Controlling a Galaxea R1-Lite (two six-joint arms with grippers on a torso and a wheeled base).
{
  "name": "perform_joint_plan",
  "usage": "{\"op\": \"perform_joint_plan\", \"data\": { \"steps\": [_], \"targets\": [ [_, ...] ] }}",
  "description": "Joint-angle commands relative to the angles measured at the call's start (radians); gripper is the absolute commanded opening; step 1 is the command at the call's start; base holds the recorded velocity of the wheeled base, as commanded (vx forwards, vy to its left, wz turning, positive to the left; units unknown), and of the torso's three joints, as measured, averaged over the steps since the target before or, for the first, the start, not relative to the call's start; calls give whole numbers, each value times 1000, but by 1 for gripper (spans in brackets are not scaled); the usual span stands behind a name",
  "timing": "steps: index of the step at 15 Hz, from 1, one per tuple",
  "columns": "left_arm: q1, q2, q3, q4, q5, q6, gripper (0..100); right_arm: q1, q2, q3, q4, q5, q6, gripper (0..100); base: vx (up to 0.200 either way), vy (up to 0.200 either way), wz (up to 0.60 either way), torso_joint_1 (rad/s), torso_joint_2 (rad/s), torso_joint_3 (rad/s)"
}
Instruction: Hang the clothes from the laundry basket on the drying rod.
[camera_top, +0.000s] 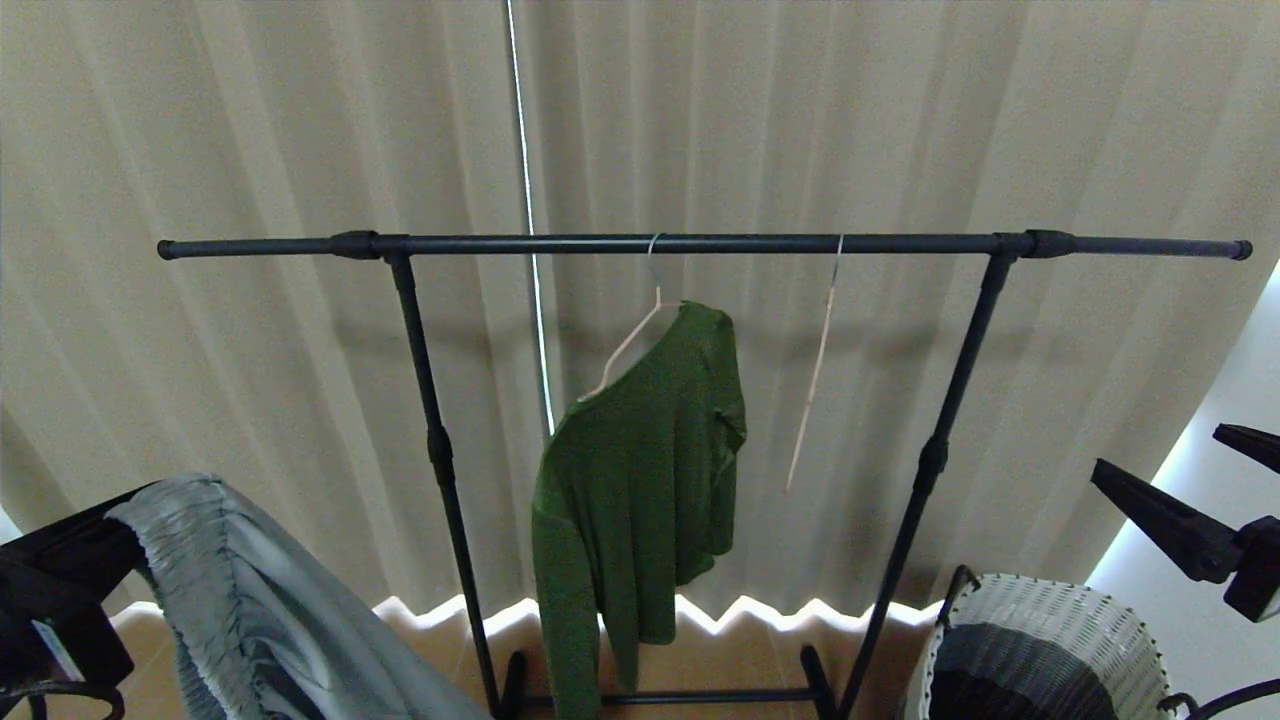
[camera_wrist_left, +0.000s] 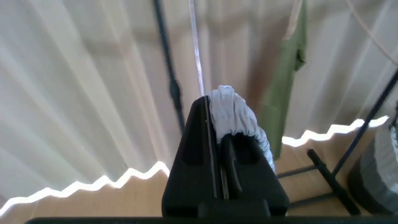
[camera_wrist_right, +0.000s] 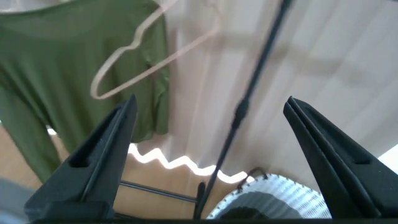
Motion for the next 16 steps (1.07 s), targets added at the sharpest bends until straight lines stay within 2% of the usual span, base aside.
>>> {"op": "perform_joint_plan", "data": {
  "steps": [1,5,16],
  "targets": [
    [-2,4,2,-1,1,-2,0,0,2,1,-3,0,-1,100,0,0,0,0,0,0],
    [-3,30,3,0,1,7,0,1,5,1,1,0,-1,100,0,0,0,0,0,0],
    [-3,36,3,-1,1,6,0,11,27,-9,17,5,-1,100,200,0,0,4,2,2]
  ]
}}
